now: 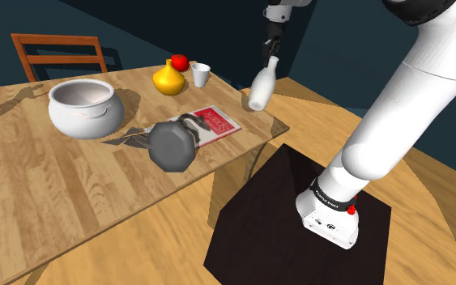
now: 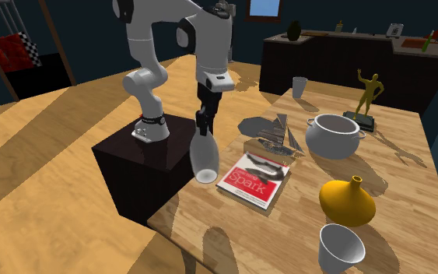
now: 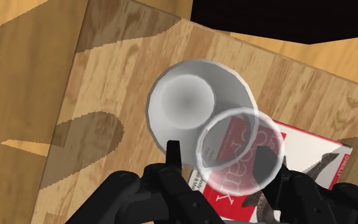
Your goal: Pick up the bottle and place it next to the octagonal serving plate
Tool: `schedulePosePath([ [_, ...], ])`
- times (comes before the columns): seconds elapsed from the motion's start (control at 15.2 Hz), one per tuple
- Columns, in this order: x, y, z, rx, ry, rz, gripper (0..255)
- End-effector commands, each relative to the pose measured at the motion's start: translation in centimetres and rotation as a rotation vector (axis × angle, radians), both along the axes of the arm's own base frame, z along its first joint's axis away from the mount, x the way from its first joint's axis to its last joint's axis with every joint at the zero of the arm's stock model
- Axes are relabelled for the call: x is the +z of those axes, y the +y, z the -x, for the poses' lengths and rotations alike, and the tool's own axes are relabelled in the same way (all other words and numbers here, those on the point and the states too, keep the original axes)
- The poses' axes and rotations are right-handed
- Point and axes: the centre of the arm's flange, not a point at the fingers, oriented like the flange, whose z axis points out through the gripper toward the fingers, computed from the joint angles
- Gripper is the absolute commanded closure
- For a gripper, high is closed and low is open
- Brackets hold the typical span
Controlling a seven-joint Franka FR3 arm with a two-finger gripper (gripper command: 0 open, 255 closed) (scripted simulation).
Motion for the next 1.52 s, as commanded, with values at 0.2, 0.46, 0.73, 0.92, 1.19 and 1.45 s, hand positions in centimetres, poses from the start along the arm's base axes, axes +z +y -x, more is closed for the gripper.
schedulePosePath([
  [0.2,2.6,0.1,0.1,0.0,0.0,0.0,255],
  [0.46,4.7,0.1,0.1,0.0,0.0,0.0,255],
  [0.73,6.9,0.1,0.1,0.0,0.0,0.0,255],
  [0.92,8.4,0.1,0.1,0.0,0.0,0.0,255],
  [1.19,10.5,0.1,0.1,0.0,0.0,0.0,255],
  [1.45,12.7,0.1,0.1,0.0,0.0,0.0,255],
])
